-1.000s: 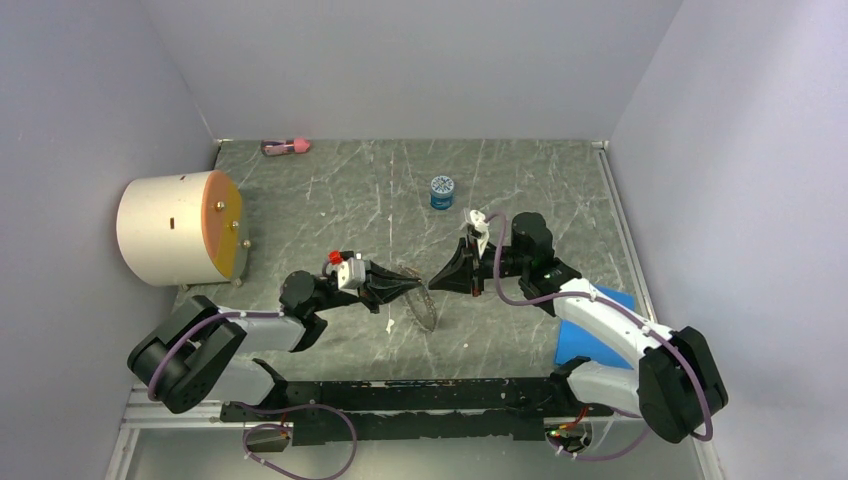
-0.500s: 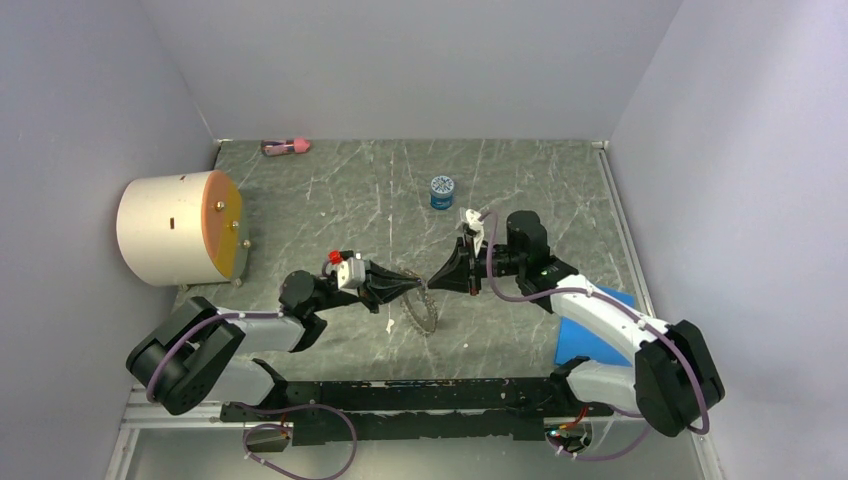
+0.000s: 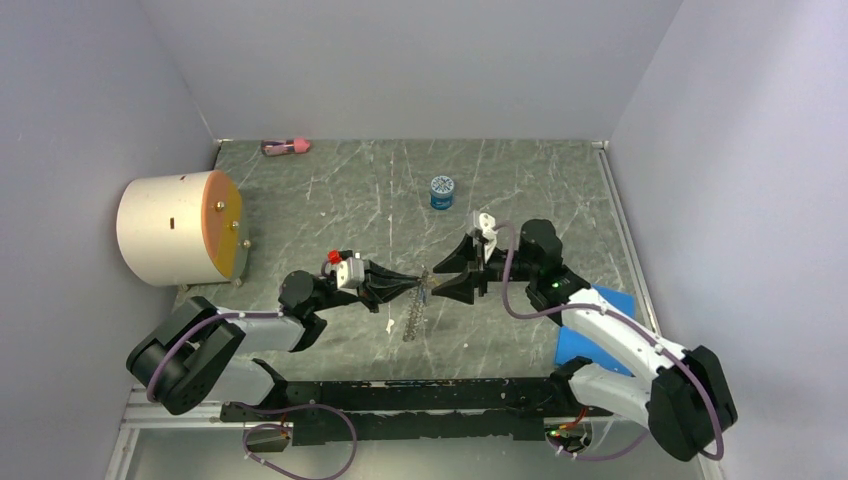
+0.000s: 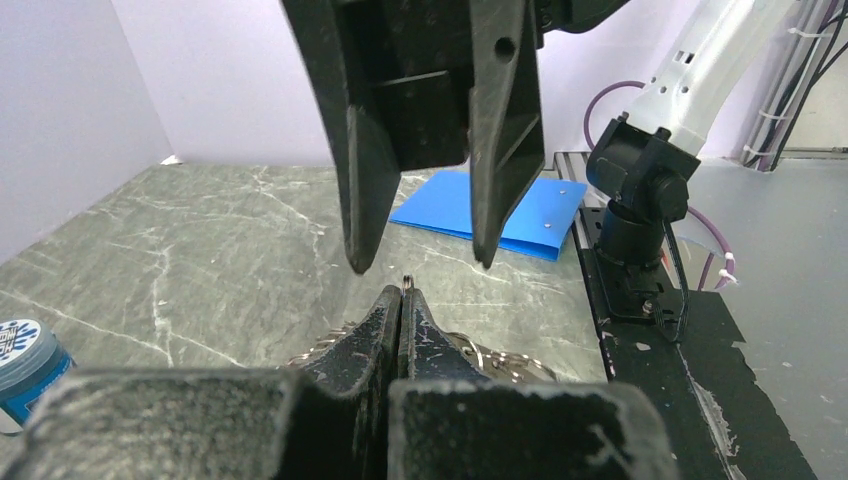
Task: Put the keys on the keyring
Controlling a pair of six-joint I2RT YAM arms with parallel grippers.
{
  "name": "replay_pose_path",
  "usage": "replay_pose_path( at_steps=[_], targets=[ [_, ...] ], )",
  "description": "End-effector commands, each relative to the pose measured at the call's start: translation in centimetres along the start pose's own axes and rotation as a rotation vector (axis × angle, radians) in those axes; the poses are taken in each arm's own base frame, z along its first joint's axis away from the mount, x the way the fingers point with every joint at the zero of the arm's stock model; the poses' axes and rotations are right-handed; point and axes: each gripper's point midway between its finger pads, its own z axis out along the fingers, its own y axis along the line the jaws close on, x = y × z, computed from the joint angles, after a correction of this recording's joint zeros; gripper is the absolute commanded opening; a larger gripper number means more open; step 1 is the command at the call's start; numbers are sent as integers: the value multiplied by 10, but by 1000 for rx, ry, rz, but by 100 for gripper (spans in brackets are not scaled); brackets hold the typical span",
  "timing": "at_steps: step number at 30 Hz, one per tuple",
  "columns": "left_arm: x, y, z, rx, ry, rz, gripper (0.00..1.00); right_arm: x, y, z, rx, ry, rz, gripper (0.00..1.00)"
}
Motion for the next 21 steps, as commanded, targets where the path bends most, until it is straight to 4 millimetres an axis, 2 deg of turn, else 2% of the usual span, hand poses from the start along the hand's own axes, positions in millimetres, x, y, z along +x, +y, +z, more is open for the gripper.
replay_pose_path(
  at_steps=[1, 7, 11, 16, 21],
  targets=[
    [-30, -1, 6, 25, -91, 78, 3, -30, 11, -2, -23, -109, -153, 51],
    [-32, -2, 5, 22, -96, 80, 2, -33, 15, 11, -68, -125, -162, 41],
    [-32, -2, 5, 20, -98, 80, 3, -31, 15, 21, -92, -101, -146, 28],
    [-34, -3, 5, 21, -102, 84, 3, -24, 11, 24, -77, -82, -143, 24],
    [-35, -3, 4, 19, -103, 83, 3, -21, 8, 24, -53, -69, -145, 3]
  ],
)
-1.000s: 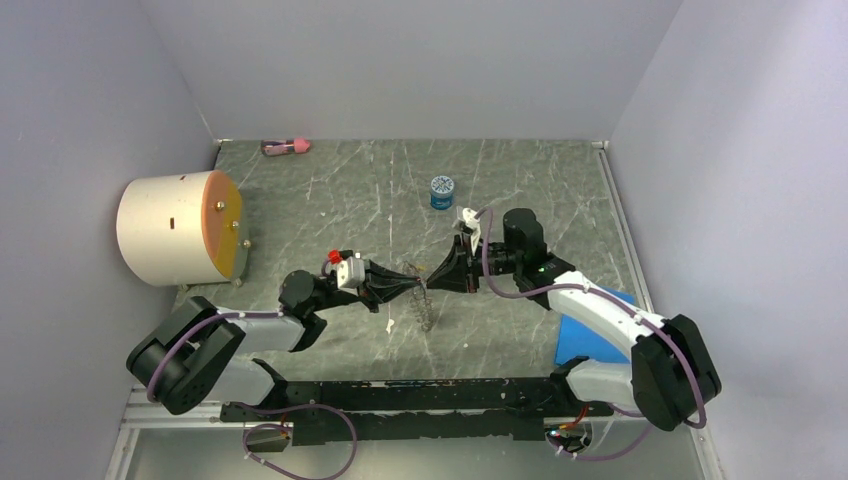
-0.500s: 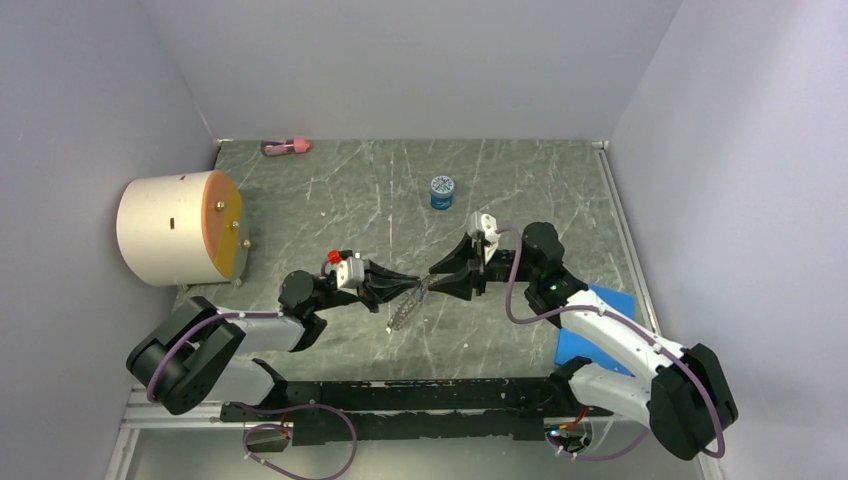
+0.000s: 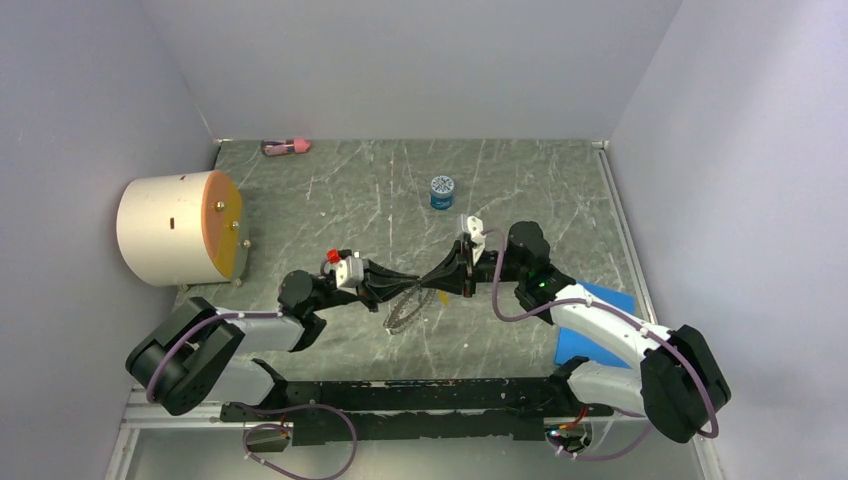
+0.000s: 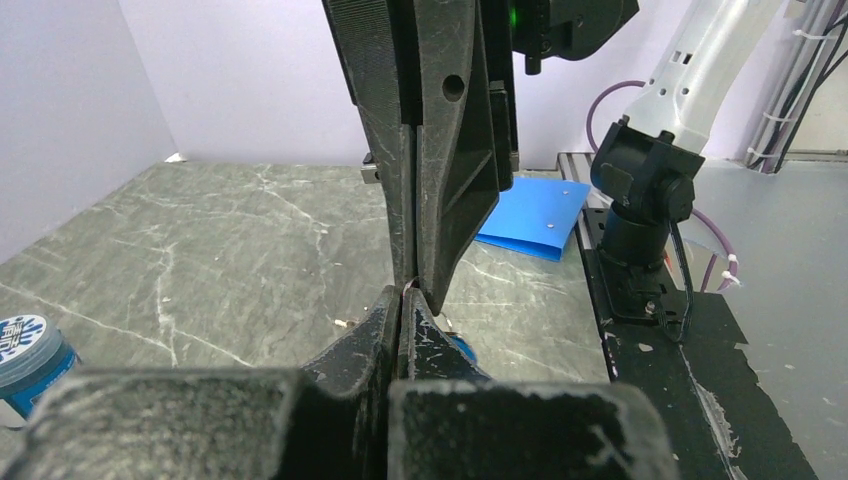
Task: Put the keys on the keyring
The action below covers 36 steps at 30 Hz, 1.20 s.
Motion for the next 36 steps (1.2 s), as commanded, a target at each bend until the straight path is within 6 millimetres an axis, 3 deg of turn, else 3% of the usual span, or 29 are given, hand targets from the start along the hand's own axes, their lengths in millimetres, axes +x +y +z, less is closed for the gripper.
replay_pose_path(
  at_steps=[1, 9, 13, 17, 27, 36],
  targets=[
    [-34, -4, 5, 25, -103, 84, 3, -16, -2, 3, 6, -18, -66, 0],
    [-28, -2, 4, 10, -82, 74, 5, -10, -13, 0, 69, 57, -59, 0],
    [-20, 7, 0, -48, -27, 61, 39, -1, -18, -6, 97, 148, -48, 0],
    [-1, 12, -5, -71, 115, 57, 51, 6, -20, -13, 118, 247, -18, 0],
    [29, 14, -24, -32, 412, 144, 53, 23, -21, -24, 157, 471, 32, 0],
    [42, 12, -15, 47, 447, 169, 52, 35, -10, -15, 93, 624, 19, 0]
  ],
)
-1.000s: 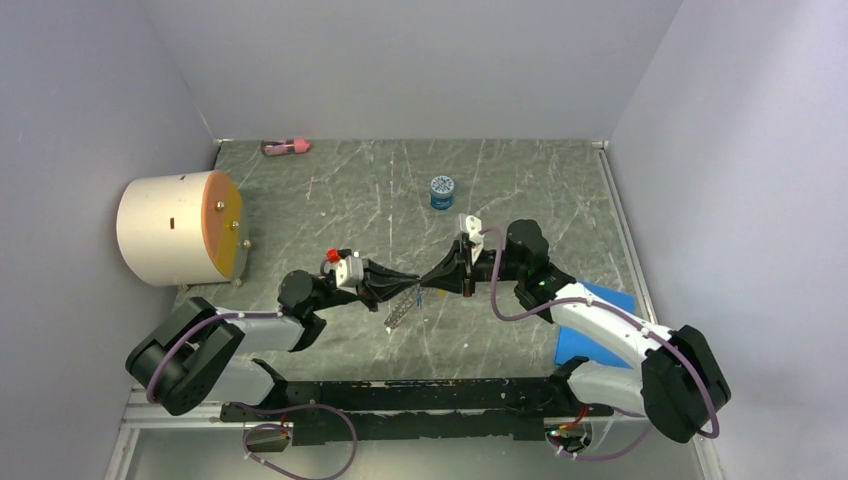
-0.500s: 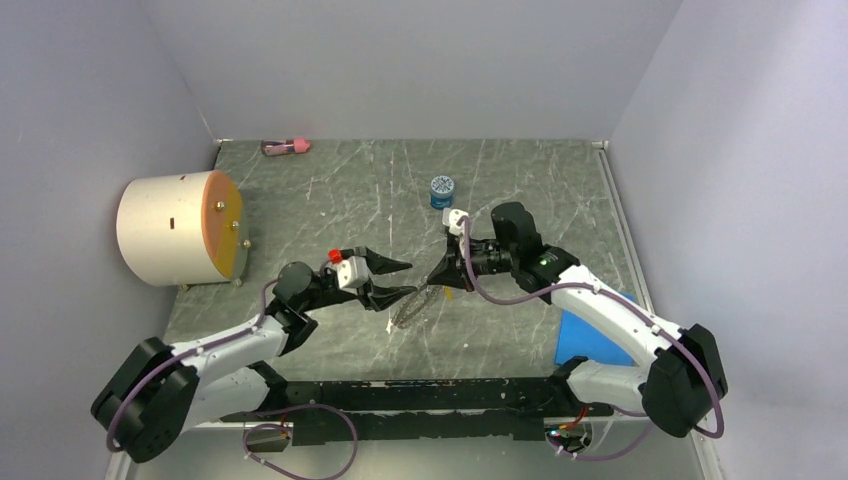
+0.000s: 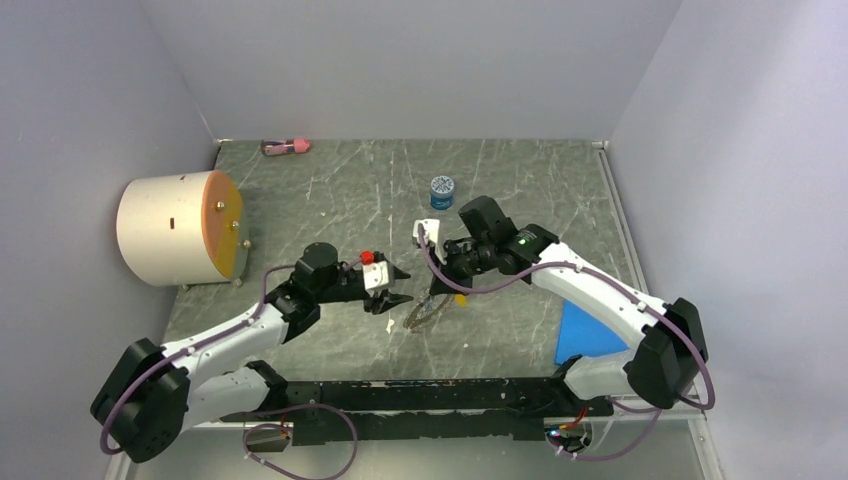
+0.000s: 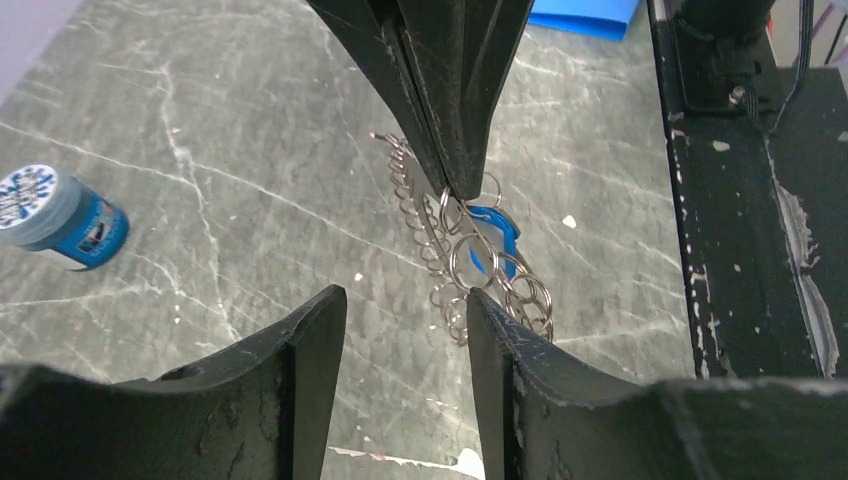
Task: Put the keys on the keyring
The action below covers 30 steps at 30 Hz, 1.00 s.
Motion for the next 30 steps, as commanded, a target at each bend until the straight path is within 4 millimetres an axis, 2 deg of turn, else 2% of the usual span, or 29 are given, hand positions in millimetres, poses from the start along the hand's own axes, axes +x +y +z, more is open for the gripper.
replay_pose_path(
  at_steps=[1, 7, 19, 22, 26, 28, 30],
  targets=[
    [-10, -5, 10, 65, -19, 71, 52, -8, 5, -2, -14, 37, -56, 0],
    [-15, -17, 20, 133, -55, 91, 49, -13, 9, 4, -43, 27, -66, 0],
    [-26, -16, 26, 137, -118, 90, 38, -16, 13, 8, -63, 27, -71, 0],
    [-24, -18, 28, 156, -115, 83, 29, -16, 13, 8, -63, 27, -71, 0],
    [-22, -19, 29, 162, -109, 80, 10, -15, 12, 7, -49, 30, -71, 0],
    [-23, -21, 28, 171, -113, 80, 4, -18, 9, 8, -34, 18, -73, 0],
    [-25, -22, 28, 174, -119, 73, 3, -20, 6, 8, -10, 1, -66, 0]
  ],
)
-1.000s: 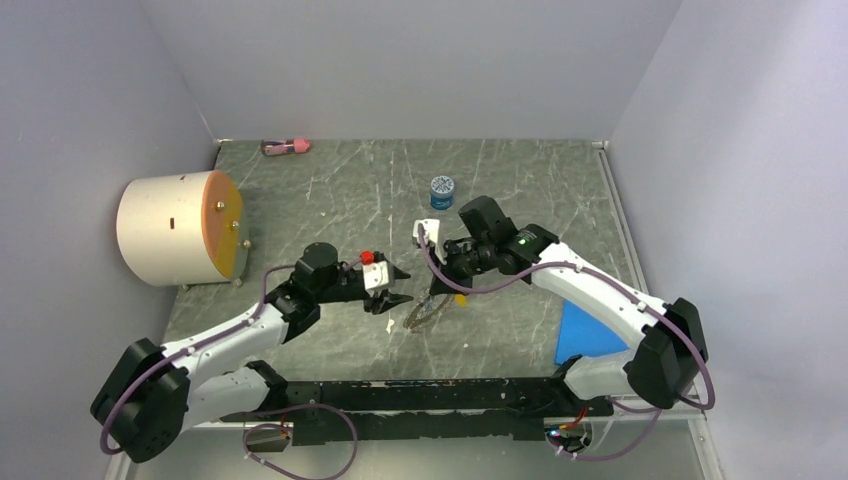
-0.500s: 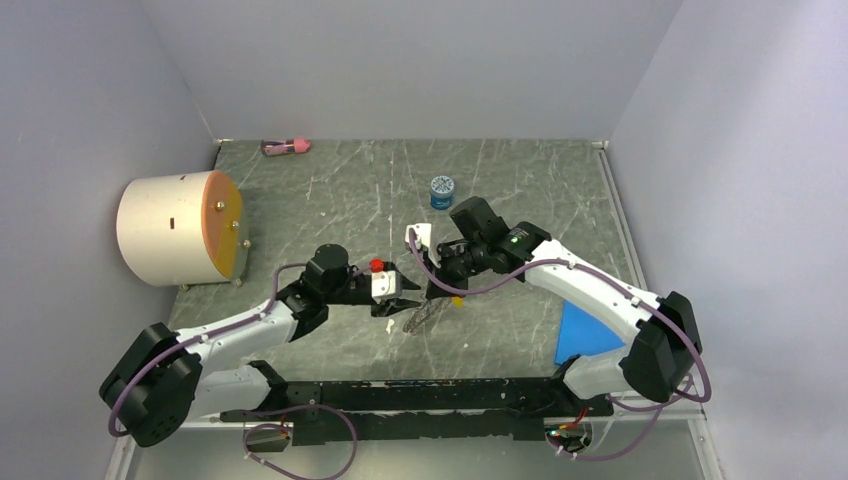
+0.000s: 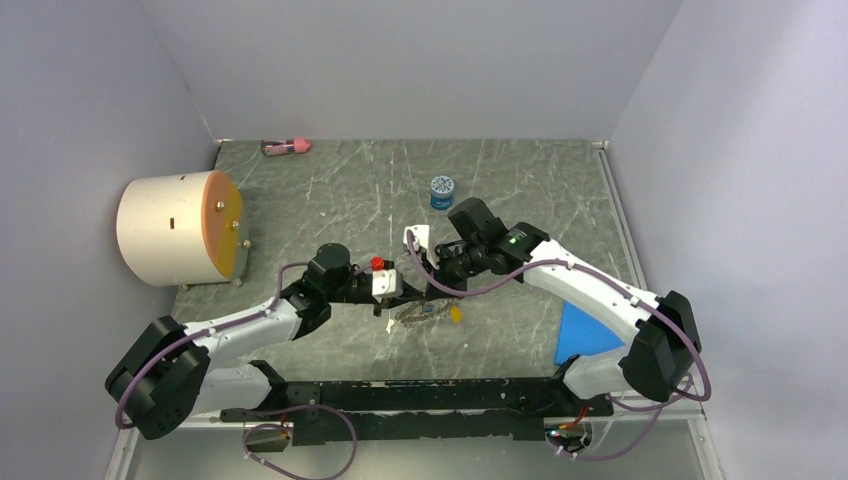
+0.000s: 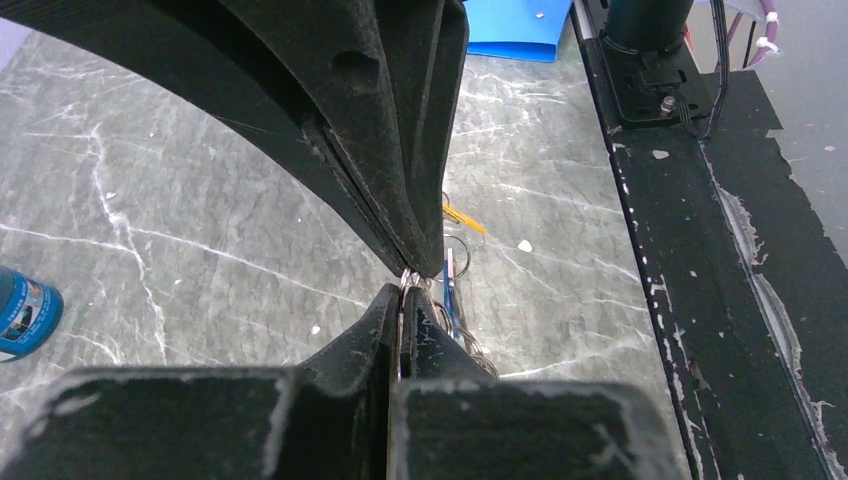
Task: Put the keys on the keyring
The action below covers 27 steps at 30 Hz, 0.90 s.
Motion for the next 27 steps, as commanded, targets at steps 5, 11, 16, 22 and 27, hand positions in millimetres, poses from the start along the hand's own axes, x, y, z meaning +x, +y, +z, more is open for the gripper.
replay_pose_path(
  at_steps=[5, 11, 16, 22, 27],
  targets=[
    [-32, 6, 5, -1, -99, 5, 3, -24, -19, -9, 127, -108, 5, 17],
    [-40, 16, 3, -76, -160, -70, 2, -30, -30, -33, 154, -282, 113, 40],
    [-53, 25, -5, -138, -257, -115, 3, -36, -34, -56, 207, -453, 131, 57],
    [-67, 30, -21, -181, -388, -99, 3, -48, -16, -71, 157, -603, 38, 60],
    [-80, 24, -30, -155, -475, -54, 3, -56, -5, -68, 47, -630, 29, 46]
  ],
)
